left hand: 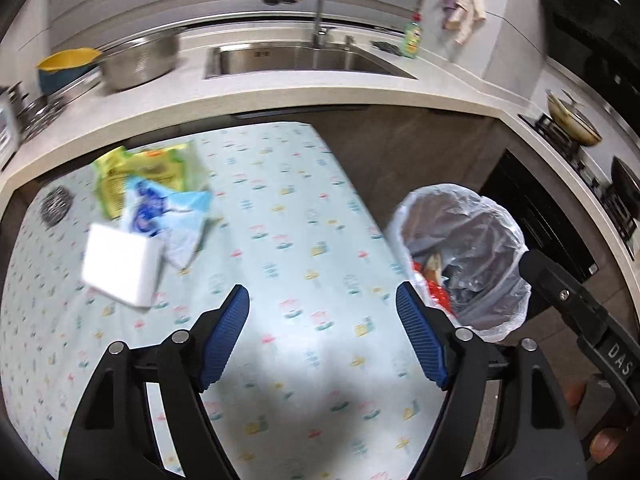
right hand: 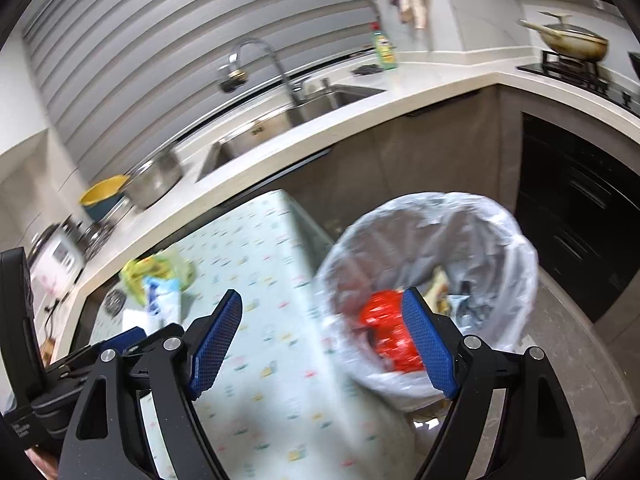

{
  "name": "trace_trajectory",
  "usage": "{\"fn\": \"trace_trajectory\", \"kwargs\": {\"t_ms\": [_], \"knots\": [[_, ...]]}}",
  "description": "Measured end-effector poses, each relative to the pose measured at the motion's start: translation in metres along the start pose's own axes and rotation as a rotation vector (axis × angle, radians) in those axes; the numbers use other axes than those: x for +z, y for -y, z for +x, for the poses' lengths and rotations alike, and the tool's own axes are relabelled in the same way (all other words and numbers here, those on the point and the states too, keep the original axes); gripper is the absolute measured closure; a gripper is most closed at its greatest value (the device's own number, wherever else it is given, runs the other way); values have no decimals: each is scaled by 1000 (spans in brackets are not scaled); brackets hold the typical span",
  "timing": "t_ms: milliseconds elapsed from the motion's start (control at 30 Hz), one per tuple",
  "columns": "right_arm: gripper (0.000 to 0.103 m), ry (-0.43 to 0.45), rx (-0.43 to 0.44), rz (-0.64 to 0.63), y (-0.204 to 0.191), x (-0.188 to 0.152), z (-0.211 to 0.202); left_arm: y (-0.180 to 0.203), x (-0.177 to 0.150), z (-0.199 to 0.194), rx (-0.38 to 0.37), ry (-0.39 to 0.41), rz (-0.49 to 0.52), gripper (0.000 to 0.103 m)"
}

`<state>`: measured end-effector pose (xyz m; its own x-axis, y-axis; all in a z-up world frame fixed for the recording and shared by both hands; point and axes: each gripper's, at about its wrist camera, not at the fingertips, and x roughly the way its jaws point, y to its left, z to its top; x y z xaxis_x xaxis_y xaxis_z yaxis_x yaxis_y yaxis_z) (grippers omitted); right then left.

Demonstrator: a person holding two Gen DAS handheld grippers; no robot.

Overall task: Collect trash
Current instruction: 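Move both tools back over the table trash, then grasp the white sponge block with the left tool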

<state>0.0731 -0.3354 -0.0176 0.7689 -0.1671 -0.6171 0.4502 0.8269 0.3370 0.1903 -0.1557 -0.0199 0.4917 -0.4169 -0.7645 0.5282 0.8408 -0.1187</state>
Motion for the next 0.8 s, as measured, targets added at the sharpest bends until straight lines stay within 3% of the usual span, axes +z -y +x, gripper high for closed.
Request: {"fn": "trace_trajectory", "kwargs": {"t_ms": [267, 667, 800], "knots": [[24, -4, 49, -76, -54, -18, -4, -52, -10, -28, 91, 29, -67, 30], [24, -33, 85, -141, -106, -27, 13, -111, -22, -42, 139, 44, -187, 30], [24, -61, 105, -164, -123, -28, 34, -147, -23, -40, 181, 55, -299, 15]]}}
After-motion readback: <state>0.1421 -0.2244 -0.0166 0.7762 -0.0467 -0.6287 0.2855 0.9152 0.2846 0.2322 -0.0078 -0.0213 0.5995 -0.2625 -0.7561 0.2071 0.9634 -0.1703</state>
